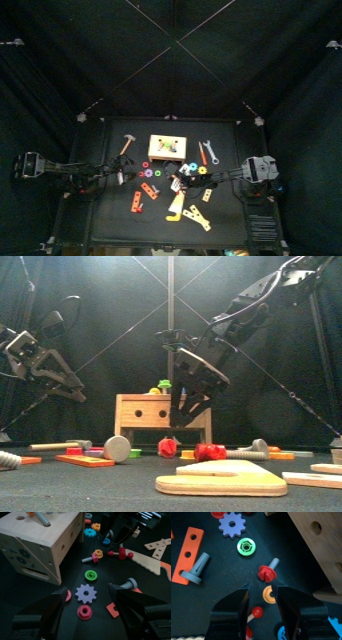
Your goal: Grab red screw
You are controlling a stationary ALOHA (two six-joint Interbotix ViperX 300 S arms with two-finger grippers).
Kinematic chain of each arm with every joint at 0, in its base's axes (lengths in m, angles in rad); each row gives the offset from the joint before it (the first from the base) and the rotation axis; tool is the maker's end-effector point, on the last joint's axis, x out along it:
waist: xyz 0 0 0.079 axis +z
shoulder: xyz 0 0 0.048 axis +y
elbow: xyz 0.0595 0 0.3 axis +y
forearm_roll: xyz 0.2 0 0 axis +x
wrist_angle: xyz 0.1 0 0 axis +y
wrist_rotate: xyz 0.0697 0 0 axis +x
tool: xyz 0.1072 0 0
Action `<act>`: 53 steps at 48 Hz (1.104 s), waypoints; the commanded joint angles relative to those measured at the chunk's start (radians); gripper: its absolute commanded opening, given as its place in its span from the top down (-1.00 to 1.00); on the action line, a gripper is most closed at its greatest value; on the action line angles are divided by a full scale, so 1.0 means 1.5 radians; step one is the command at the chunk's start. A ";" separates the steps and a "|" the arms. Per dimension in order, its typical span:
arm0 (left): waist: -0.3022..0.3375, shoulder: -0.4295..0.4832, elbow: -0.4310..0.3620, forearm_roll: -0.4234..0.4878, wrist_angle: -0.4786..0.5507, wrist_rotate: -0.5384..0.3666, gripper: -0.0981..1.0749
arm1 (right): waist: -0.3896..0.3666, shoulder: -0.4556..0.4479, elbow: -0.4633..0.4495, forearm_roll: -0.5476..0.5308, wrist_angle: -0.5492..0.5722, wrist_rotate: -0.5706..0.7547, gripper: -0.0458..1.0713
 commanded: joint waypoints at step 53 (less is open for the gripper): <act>0.007 0.000 0.004 -0.001 -0.003 0.002 -0.84 | -0.048 0.082 -0.065 -0.002 -0.004 -0.004 -0.53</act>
